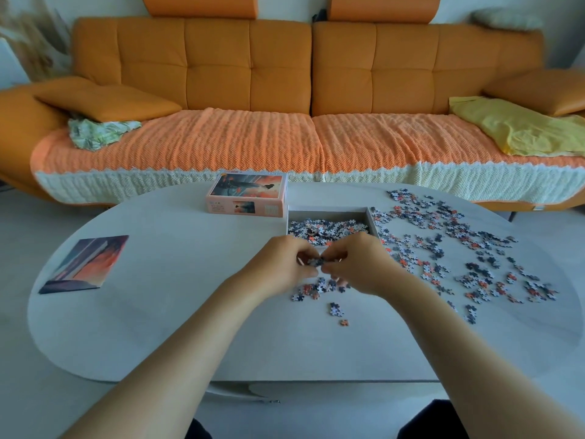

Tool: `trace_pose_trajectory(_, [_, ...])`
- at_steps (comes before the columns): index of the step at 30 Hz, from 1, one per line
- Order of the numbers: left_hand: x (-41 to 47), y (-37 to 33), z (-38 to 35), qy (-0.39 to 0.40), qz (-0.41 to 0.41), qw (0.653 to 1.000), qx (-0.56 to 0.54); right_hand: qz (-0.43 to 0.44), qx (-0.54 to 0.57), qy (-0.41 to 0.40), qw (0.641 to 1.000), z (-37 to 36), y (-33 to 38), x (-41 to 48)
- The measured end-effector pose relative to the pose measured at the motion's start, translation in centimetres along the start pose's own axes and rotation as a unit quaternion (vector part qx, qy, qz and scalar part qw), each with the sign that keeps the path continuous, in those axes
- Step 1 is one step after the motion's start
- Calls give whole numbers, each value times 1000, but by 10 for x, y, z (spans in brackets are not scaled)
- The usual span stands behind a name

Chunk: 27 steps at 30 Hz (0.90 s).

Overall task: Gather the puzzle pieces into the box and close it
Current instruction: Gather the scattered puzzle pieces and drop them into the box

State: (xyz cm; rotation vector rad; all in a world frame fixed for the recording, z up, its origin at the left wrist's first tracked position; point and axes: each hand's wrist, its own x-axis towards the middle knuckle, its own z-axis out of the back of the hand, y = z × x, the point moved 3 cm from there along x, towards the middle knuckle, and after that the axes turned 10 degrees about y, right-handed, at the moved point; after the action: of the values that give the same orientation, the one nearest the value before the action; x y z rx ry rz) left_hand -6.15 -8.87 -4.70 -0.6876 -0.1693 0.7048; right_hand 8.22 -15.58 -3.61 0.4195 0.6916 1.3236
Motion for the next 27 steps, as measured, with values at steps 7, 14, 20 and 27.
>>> trace_pose_trajectory(7, [32,-11,20,-110,-45,993,-26,56,-46,-169,983,27,2,21])
trace_pose_trajectory(14, [47,6,13,-81,-40,989,116,49,-137,-113,983,18,-13,33])
trace_pose_trajectory(20, [24,5,17,-118,-90,975,166,149,-98,-145,973,25,1,15])
trace_pose_trajectory(27, [-7,4,0,35,-37,985,167,54,-213,54,974,3,-7,-9])
